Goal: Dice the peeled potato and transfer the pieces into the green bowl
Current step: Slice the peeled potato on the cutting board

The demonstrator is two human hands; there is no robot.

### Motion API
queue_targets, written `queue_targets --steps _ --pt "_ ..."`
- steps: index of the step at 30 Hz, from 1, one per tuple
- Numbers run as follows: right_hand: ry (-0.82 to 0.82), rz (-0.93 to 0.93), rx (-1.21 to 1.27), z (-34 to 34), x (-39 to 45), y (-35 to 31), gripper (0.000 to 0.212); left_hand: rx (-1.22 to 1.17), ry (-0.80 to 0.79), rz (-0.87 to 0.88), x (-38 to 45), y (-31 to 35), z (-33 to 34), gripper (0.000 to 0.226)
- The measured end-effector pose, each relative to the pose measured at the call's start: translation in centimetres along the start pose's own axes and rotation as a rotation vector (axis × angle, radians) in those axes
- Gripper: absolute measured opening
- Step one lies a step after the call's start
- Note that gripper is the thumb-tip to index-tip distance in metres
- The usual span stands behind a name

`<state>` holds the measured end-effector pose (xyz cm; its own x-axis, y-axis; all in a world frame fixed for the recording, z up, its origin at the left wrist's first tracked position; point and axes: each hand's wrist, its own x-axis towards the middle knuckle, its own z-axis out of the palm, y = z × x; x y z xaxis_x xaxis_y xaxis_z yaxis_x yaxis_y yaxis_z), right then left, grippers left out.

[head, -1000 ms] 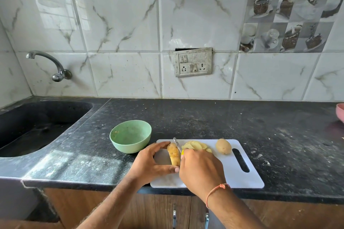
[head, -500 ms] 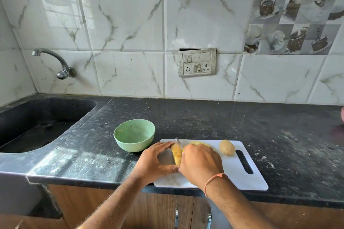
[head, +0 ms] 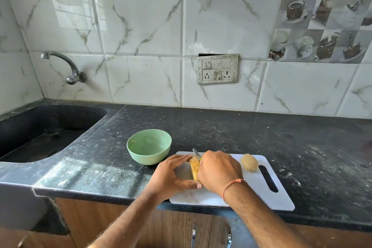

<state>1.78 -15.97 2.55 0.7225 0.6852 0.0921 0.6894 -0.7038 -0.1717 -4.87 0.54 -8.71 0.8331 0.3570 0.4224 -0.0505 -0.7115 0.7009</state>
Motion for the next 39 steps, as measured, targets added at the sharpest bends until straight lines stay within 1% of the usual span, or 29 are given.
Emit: queue_targets --steps 3,10,14,17,19,23,26,30,35,39 --pt "0.018 -0.006 -0.004 0.0 -0.2 0.2 0.020 -0.007 0.012 -0.015 0.0 0.0 0.0 0.094" --pt "0.030 -0.002 -0.008 -0.1 -0.3 0.3 0.018 -0.037 0.006 -0.032 0.0 -0.1 0.2 0.102" --pt "0.024 0.000 -0.006 0.0 -0.4 0.0 0.027 -0.041 0.004 -0.036 -0.1 0.0 0.2 0.102" --pt "0.004 0.010 -0.030 0.1 -0.3 -0.3 0.022 -0.035 0.003 -0.041 -0.1 0.1 0.2 0.103" --pt "0.000 0.011 -0.059 0.0 -0.2 -0.5 0.021 -0.024 0.002 -0.036 -0.1 0.1 0.2 0.102" --pt "-0.026 -0.001 -0.111 -0.4 0.3 -1.3 0.027 -0.009 0.000 -0.036 0.0 0.1 0.2 0.095" --pt "-0.062 -0.017 -0.118 -0.9 0.5 -1.5 0.027 0.003 -0.004 -0.050 0.1 0.0 0.3 0.099" --pt "-0.088 -0.049 -0.136 -1.2 -0.4 -0.6 0.029 0.006 -0.006 -0.079 0.1 -0.1 0.5 0.111" --pt "-0.110 -0.040 -0.138 -1.0 -1.7 0.2 0.024 0.024 -0.013 -0.081 0.2 0.0 0.6 0.110" --pt "-0.130 -0.049 -0.105 -1.7 -0.7 -0.4 0.018 0.042 -0.001 -0.098 0.2 0.0 0.4 0.113"
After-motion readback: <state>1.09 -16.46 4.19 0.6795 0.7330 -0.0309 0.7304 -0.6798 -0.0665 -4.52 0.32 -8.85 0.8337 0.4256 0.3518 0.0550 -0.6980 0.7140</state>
